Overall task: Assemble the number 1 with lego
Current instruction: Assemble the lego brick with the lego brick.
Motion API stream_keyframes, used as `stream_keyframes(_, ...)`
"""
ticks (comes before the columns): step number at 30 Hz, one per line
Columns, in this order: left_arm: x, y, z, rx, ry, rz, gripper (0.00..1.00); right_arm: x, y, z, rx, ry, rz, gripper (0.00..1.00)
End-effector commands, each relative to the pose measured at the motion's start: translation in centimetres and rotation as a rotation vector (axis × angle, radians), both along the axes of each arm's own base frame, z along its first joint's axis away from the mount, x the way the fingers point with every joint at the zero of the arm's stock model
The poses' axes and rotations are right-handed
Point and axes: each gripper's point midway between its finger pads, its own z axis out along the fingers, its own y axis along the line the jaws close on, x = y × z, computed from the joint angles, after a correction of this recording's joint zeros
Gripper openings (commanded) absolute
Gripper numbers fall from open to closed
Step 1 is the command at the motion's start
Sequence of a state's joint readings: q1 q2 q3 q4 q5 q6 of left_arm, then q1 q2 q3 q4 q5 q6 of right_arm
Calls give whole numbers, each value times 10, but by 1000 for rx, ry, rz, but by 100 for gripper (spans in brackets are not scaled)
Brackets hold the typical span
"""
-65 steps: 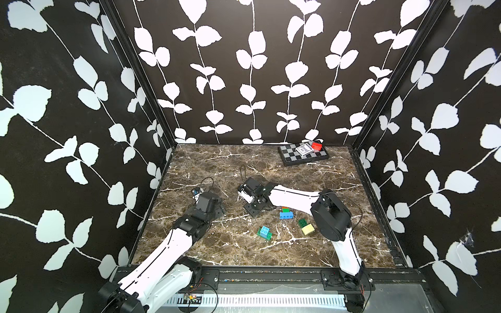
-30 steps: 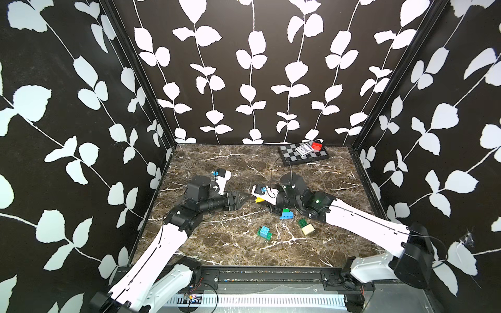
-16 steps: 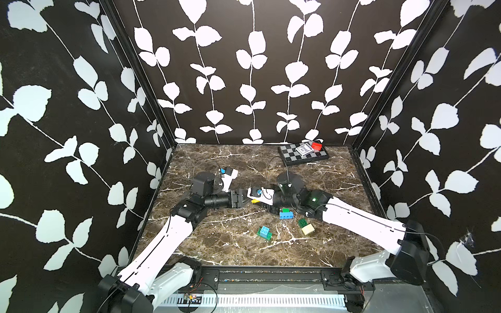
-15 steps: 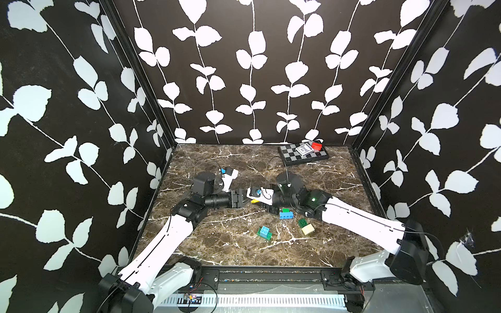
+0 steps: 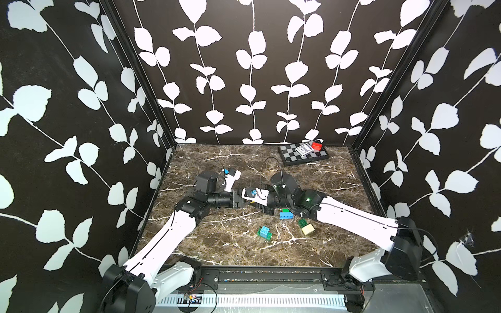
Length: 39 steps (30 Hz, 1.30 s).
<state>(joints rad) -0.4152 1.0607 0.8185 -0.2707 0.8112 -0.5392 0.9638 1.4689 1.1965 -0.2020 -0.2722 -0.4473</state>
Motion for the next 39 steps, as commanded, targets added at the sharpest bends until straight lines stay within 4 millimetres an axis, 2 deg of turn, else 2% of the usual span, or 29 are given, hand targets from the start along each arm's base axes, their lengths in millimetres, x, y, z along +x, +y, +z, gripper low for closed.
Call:
stream_keyframes(1,0,0,8,-1,-25,-16,52,2,14,31,80,-39,4,30)
stream_keyframes(7,1,-1,7,5,-25,-23,36,1,16,29,77,-36,3,31)
stream_keyframes(10,4,1,6,27,-43,-11,27,1,12,27,72,-18,-14,41)
stream_keyframes(12,7,5,5,73,-79,3,19,4,3,27,88,27,-73,52)
stream_keyframes(14,12,11,2,129,-126,22,16,9,-13,28,125,106,-156,60)
stream_keyframes(16,16,17,0,189,-203,28,14,16,-38,23,166,205,-271,62)
stream_keyframes(19,17,19,-6,296,-357,-24,14,26,-90,7,232,335,-468,63)
stream_keyframes(23,-7,-8,-20,406,-594,-299,13,36,-160,-13,288,424,-728,63)
stream_keyframes(26,-39,-31,-27,373,-759,-593,14,36,-194,-22,298,445,-850,61)
stream_keyframes(30,-73,-48,-39,358,-960,-929,16,30,-218,-28,302,447,-930,61)
stream_keyframes(33,-86,-51,-59,399,-1031,-1152,16,24,-229,-30,306,435,-956,60)
stream_keyframes(36,-91,-48,-82,461,-1037,-1344,16,19,-237,-30,307,419,-970,60)
stream_keyframes(39,-93,-48,-96,484,-1013,-1458,17,15,-243,-29,302,407,-973,60)
